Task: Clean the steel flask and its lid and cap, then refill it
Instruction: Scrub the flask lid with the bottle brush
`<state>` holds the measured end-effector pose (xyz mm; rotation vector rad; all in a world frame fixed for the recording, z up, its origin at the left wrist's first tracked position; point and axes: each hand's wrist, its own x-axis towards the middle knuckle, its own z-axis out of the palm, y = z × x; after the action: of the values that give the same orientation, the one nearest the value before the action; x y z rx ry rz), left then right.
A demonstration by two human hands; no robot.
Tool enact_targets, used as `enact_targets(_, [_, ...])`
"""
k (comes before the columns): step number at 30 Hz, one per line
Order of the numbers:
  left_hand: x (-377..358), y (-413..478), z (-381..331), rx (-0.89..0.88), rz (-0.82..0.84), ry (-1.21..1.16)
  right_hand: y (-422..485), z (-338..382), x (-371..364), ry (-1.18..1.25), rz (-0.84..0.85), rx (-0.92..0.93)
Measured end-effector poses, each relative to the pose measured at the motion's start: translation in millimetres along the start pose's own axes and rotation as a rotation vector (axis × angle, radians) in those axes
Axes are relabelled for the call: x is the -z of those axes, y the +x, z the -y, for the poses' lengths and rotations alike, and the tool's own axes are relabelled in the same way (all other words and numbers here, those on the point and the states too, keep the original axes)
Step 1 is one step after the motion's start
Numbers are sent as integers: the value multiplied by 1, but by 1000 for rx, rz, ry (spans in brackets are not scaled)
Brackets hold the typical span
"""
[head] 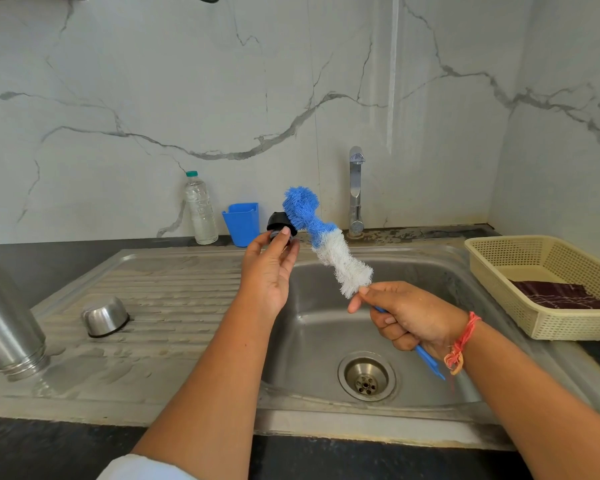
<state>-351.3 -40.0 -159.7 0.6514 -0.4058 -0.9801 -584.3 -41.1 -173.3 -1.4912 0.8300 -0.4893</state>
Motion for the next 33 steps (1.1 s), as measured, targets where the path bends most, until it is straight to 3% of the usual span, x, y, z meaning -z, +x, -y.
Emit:
enact_targets(5, [-2,-1,0,12,44,-31,1,0,1,1,3,7])
enact_targets(14, [4,6,-1,-27,-55,-69,-2,1,0,-21,27,-25])
enact_targets(20, [2,-2,3,39,44,95,0,-1,0,4,-5,-24])
enact_targets(26, [6,3,-3,-9,-19,52,-4,2,1,-2,57,-74])
enact_targets(33, [-2,-2,-4,61,80,24,4,-3,0,4,-137,19])
